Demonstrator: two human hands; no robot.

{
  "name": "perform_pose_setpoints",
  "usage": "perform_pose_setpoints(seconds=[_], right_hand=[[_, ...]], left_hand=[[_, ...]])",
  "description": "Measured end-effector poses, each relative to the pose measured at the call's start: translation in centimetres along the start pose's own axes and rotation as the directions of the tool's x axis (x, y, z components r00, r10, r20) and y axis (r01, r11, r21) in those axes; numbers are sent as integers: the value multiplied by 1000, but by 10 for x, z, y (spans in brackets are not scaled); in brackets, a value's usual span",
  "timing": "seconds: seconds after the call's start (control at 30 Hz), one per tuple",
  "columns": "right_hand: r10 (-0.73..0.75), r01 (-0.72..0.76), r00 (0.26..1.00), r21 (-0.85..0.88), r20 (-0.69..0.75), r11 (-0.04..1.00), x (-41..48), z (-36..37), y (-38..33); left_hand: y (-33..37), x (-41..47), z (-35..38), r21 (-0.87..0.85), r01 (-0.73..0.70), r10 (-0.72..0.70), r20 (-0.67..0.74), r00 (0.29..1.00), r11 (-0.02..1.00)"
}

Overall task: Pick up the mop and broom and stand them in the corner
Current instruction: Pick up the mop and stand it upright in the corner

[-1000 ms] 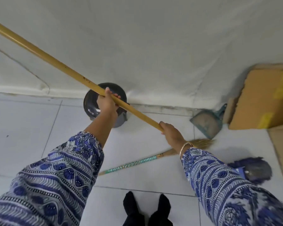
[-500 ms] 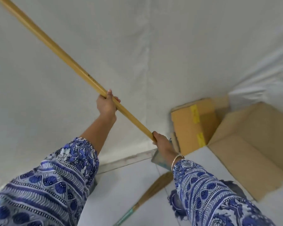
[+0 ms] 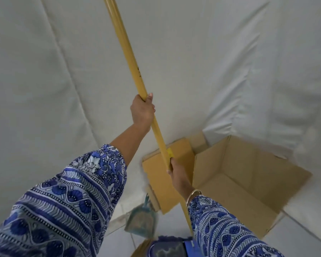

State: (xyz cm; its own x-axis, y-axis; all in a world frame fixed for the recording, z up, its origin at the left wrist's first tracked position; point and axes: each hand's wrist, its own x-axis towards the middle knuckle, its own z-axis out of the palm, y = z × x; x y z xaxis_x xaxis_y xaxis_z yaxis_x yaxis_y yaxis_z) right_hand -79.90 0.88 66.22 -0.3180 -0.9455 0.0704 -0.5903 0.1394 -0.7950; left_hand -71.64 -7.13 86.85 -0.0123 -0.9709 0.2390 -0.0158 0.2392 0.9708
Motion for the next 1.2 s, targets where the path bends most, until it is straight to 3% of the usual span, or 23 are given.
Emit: perform_pose_setpoints(seconds=[0.47, 0.83, 1.2], right_hand=[[-15, 14, 999, -15, -51, 1000, 204, -132, 123], [-112, 117, 990, -54, 84, 992, 358, -196, 233], [-85, 84, 974, 14, 212, 996, 457, -211, 335]], left_hand=[[-27, 135, 240, 35, -33, 32, 28, 999, 999], [-78, 219, 392, 174, -4, 32, -158, 987, 985], [-154, 272, 507, 251, 162, -90, -276, 957, 954]])
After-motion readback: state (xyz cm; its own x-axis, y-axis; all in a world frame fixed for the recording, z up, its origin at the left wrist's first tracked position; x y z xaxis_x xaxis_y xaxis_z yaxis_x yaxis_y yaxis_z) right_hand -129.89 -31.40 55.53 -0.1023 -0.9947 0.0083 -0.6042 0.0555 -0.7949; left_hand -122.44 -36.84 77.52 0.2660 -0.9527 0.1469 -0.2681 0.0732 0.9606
